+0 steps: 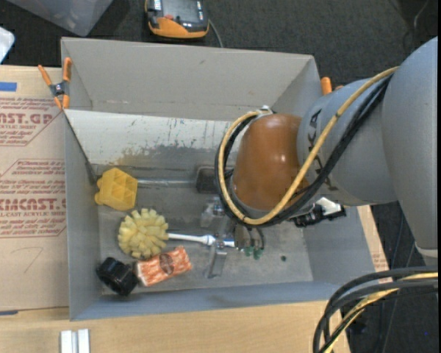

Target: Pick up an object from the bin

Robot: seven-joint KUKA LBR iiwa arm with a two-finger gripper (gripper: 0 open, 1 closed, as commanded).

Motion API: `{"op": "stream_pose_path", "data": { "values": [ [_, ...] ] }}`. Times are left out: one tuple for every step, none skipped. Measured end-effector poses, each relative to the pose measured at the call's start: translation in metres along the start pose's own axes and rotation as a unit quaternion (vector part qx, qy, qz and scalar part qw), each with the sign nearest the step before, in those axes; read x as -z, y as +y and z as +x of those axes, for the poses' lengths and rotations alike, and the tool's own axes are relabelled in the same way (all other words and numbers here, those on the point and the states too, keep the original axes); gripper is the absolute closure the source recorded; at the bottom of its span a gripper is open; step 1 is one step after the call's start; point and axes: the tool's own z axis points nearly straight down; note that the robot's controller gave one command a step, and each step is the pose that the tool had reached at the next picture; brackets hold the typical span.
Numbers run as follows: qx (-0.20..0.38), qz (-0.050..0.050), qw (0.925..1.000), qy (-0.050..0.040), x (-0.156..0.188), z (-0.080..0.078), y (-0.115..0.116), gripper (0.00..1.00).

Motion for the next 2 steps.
{"op": "stream_pose_path", "data": {
  "values": [
    [0.201,0.001,0.9795,-0.0003,-0.007,-0.005,-0.005,0.00],
    [0.151,0.000,0.9885,0.0006,-0.030,0.002,0.022,0.00]
  ]
}}
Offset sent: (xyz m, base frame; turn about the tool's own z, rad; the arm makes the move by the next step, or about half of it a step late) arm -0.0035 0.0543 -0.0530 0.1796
